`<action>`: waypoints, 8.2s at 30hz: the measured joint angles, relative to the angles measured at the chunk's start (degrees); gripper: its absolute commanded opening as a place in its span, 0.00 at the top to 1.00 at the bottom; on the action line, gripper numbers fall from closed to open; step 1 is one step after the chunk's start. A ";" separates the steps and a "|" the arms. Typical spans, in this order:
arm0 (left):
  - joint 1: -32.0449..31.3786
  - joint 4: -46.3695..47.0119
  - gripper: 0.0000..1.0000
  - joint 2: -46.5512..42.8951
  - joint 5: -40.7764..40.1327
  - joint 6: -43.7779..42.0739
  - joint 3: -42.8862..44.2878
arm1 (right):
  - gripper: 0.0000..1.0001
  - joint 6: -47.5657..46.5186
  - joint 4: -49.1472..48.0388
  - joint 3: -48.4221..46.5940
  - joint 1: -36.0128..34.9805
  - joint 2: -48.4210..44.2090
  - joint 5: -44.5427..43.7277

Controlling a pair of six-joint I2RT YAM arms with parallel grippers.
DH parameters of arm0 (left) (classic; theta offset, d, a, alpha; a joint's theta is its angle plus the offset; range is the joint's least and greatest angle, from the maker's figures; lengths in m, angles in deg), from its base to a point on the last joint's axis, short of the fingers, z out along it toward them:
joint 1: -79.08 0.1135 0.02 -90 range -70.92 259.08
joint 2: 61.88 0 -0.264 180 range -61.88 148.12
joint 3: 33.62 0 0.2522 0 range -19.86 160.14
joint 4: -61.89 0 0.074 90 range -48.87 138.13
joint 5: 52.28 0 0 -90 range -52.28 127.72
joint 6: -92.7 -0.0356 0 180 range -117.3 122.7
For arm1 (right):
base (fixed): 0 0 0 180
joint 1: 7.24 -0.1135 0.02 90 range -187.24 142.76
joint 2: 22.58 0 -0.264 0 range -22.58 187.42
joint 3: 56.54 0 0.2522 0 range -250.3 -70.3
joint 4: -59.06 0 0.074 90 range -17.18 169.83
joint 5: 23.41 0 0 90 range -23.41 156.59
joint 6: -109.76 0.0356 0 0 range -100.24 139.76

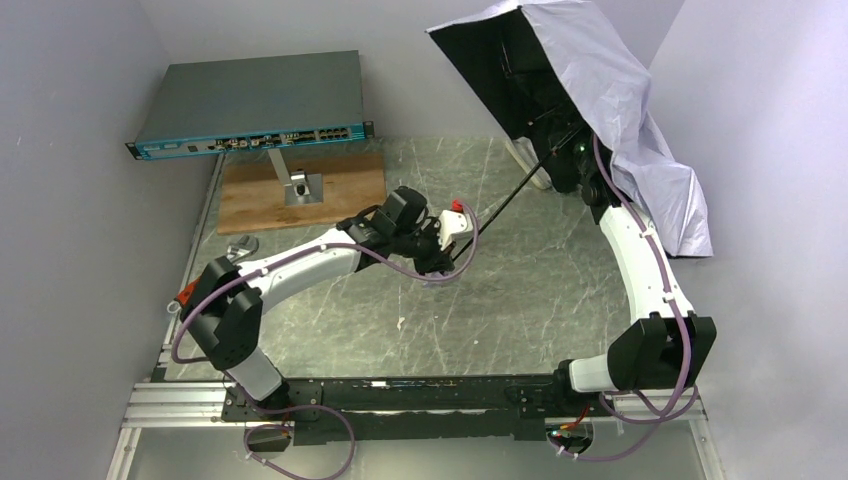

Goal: Open the umbrella

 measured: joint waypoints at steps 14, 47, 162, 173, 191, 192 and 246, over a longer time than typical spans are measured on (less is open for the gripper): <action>0.28 1.70 1.00 -4.31 -1.66 -3.48 0.98 | 1.00 0.63 -10.86 -3.56 1.38 2.51 3.43; 0.72 3.52 0.18 2.08 4.85 24.92 33.09 | 1.00 22.10 -20.37 -0.70 8.11 -8.76 24.68; 3.58 -6.36 1.00 4.57 14.64 43.67 28.26 | 0.57 -125.79 -66.38 28.48 -4.07 -7.45 22.56; 3.76 -10.67 1.00 2.89 14.29 40.70 28.28 | 0.72 -125.55 -67.73 26.84 3.26 -4.20 23.71; 3.98 -12.46 1.00 0.39 14.53 38.88 27.69 | 0.49 -120.76 -66.34 31.98 4.46 -12.20 34.91; 3.98 -12.46 1.00 0.39 14.53 38.88 27.69 | 0.49 -120.72 -66.20 31.98 4.20 -12.68 35.41; 1.40 -25.40 0.61 -4.22 1.64 11.89 19.08 | 1.00 -128.15 -70.16 24.83 6.19 -1.90 43.30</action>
